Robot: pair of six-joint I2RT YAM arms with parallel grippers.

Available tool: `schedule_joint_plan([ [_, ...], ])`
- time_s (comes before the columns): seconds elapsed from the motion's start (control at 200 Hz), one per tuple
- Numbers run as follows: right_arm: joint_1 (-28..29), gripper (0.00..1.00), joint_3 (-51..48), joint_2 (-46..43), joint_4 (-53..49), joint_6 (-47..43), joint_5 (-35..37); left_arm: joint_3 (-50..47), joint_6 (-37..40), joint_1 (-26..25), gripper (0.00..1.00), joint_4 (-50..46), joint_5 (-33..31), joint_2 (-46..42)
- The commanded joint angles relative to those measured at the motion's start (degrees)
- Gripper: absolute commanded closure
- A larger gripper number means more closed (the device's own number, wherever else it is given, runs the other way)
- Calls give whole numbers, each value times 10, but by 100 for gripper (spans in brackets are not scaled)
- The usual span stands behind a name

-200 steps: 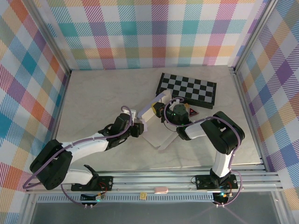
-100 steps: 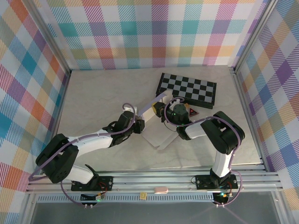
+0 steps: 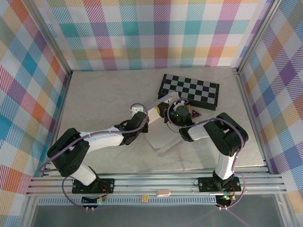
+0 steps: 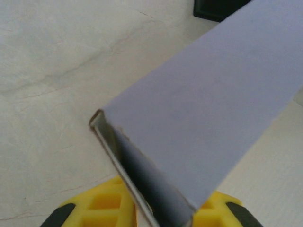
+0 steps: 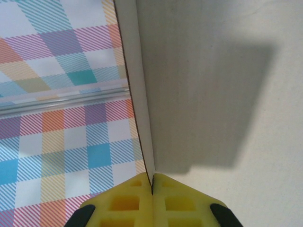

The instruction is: Fold the paper box

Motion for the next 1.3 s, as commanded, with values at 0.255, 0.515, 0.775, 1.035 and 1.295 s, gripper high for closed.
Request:
schedule_joint_plan([
  [0.255, 15, 100, -4, 9, -52, 10, -35, 33, -4, -17, 99, -28, -10, 53],
  [0.515, 15, 100, -3, 7, -53, 12, -32, 39, -8, -20, 85, -40, -12, 75],
  [0.775, 15, 100, -4, 5, -56, 12, -30, 48, -11, -21, 83, -43, -15, 95],
  [1.035, 14, 100, -2, 1, -62, 13, -29, 71, -14, -21, 100, -78, -29, 117],
  [1.295, 15, 100, -2, -6, -73, 12, -24, 155, -104, -23, 100, -276, -146, 153],
])
